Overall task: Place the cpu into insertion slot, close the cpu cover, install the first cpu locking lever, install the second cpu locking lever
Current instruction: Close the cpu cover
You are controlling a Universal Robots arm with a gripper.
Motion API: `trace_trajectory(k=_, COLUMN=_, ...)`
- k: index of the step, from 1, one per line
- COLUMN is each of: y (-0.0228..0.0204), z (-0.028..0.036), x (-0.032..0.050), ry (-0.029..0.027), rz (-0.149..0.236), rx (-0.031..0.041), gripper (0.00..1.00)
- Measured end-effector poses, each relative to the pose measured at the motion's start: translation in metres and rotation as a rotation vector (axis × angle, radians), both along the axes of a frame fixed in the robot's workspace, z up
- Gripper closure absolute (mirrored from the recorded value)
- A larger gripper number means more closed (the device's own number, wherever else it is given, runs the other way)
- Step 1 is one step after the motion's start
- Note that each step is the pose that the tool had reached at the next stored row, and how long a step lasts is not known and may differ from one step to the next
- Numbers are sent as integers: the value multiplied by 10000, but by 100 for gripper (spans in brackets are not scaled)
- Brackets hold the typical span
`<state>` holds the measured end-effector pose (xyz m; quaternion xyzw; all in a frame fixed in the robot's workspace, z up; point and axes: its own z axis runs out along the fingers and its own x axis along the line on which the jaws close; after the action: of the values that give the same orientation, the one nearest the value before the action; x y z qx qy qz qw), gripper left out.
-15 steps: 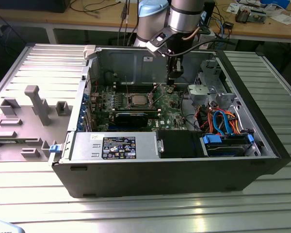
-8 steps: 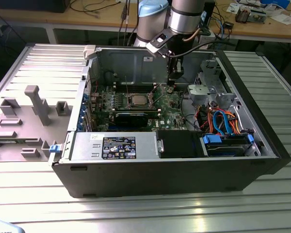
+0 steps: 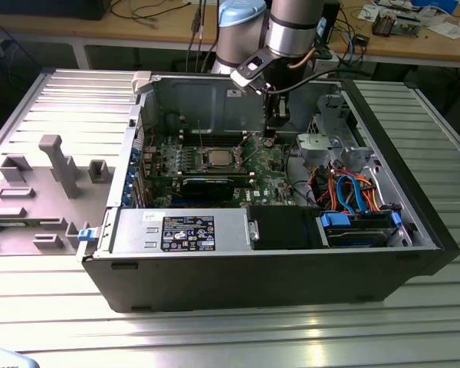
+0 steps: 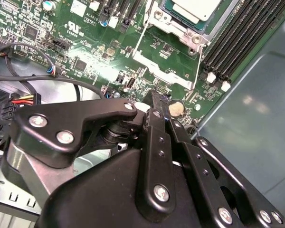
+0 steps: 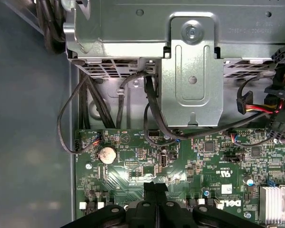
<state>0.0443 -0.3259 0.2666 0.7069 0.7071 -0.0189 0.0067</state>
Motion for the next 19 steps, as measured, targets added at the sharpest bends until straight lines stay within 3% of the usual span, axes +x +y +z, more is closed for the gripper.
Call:
trace_trajectory(k=17, y=0, z=-69, x=0, ry=0, rz=0, rx=0, gripper=89)
trace_trajectory(k=19, y=0, z=-83, x=-97, ry=0, rz=0, rx=-1, gripper=89)
